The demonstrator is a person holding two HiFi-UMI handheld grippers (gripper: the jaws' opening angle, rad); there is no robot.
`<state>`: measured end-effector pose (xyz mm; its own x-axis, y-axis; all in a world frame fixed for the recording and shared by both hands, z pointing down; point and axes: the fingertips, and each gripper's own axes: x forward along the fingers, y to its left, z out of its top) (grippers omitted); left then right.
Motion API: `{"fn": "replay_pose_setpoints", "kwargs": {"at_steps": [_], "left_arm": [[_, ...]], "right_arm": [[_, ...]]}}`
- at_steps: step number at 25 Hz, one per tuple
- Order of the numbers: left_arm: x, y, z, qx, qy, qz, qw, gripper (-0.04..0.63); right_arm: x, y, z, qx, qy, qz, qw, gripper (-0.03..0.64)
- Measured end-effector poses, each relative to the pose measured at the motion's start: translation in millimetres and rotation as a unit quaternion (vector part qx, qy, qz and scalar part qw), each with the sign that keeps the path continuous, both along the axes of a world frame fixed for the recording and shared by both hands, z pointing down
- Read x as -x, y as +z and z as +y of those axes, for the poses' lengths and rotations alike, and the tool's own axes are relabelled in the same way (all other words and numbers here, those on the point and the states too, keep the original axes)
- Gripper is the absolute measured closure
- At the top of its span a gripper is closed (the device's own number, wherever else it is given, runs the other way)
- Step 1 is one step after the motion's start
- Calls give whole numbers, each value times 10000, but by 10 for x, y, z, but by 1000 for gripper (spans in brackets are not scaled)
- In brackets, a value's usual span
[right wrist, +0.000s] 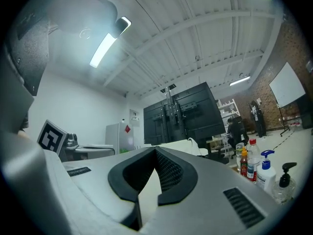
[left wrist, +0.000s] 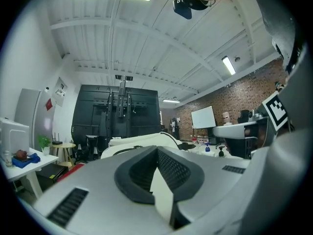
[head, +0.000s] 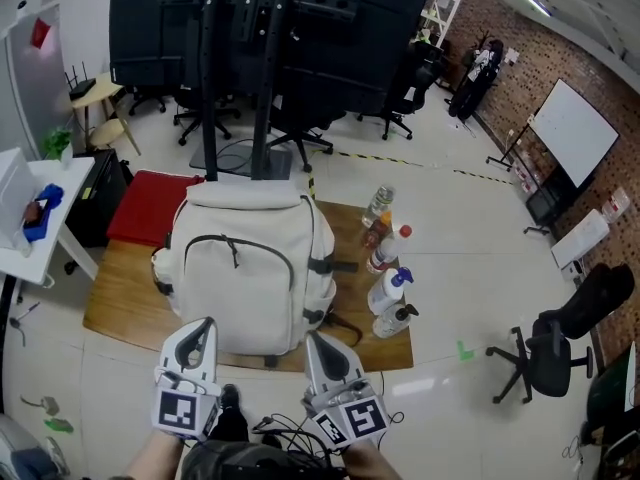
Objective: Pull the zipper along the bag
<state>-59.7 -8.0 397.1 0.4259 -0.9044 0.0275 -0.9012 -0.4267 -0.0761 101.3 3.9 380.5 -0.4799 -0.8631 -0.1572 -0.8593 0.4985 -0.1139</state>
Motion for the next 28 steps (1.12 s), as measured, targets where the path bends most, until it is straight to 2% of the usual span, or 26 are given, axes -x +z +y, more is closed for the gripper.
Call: {"fn": "replay_pose_setpoints", "kwargs": {"at_steps": [8,10,12,18,20,23,28], "left_arm": [[200,185,-826,274,282,141,9991,561],[188,265,-985,428,378,-25,9984,500],[161,323,-1122,547,466,-89,9974,494],[28,391,-1358,831,975,230,9915,464],[-38,401,-1429,936,1157,270,9885,417],[-113,480,-1555,1070,1391,81,9844,359],[-161,455,-1732,1075,1605,166,9810,354]], "right_arm": [[362,86,-781,82,101,46,9999,606],[410,92,-926,96,130,57,9999,606],[441,99,-1041,113,169,82,9998,607],[498,130,-1283,164,352,246,9989,607],[510,179,-1370,291,415,365,9980,607],[487,294,-1518,488,602,571,9954,607],[430,467,-1716,926,943,837,9877,602]]}}
